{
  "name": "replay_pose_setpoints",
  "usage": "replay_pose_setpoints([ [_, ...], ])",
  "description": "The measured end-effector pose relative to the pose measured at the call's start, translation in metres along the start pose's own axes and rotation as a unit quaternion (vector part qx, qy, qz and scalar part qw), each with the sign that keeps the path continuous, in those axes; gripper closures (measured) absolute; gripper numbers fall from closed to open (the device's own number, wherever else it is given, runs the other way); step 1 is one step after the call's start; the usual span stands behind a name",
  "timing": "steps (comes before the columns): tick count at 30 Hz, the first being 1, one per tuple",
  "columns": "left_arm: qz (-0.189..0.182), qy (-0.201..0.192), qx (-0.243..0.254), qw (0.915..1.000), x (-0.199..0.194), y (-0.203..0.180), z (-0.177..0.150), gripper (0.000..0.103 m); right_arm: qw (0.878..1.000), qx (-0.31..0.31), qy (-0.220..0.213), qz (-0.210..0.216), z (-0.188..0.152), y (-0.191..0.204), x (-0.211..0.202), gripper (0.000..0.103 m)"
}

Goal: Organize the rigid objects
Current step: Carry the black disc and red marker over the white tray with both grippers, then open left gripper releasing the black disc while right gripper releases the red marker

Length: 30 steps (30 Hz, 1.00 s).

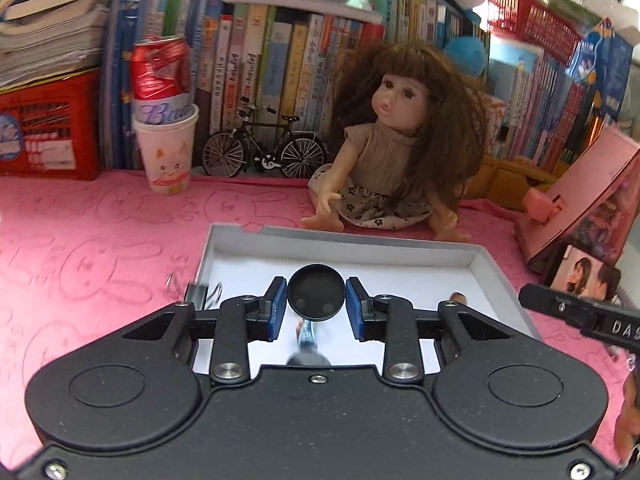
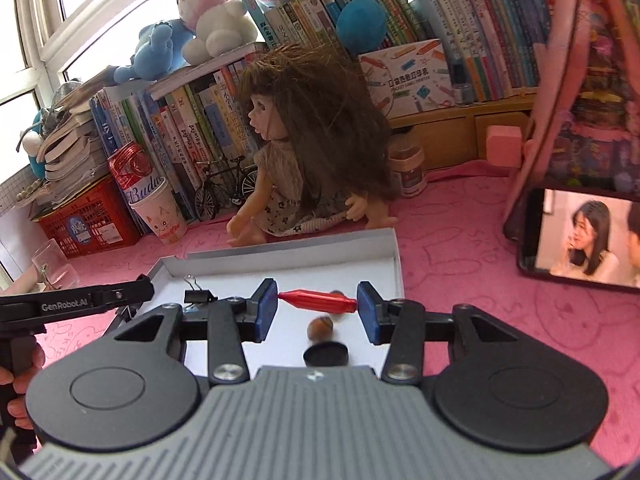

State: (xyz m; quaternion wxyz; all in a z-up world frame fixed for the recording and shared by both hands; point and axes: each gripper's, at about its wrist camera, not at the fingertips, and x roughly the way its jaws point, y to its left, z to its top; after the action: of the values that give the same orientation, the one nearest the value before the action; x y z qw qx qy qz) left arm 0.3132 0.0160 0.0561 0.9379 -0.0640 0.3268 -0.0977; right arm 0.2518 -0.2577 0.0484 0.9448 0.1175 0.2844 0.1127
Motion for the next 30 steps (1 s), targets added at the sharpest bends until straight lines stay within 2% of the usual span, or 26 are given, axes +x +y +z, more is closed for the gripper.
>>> replay_pose_setpoints([
  [8, -0.007, 0.031, -0.004, 0.9995, 0.051, 0.002, 0.021, 0.073, 0.999, 0.014, 0.04, 0.011, 0.022, -0.012, 0.05, 0.054],
  [14, -0.004, 0.046, 0.004, 0.9989, 0.075, 0.001, 0.027, 0.073, 0.998, -0.013, 0.063, 0.002, 0.023, -0.011, 0.075, 0.054],
  [27, 0.0, 0.063, 0.016, 0.9979, 0.094, 0.0, 0.015, 0.073, 0.996, -0.03, 0.079, -0.006, 0.013, -0.005, 0.096, 0.054],
  [30, 0.002, 0.068, 0.019, 0.9975, 0.096, -0.002, 0.014, 0.073, 0.995, -0.038, 0.092, -0.019, 0.013, -0.002, 0.1, 0.053],
])
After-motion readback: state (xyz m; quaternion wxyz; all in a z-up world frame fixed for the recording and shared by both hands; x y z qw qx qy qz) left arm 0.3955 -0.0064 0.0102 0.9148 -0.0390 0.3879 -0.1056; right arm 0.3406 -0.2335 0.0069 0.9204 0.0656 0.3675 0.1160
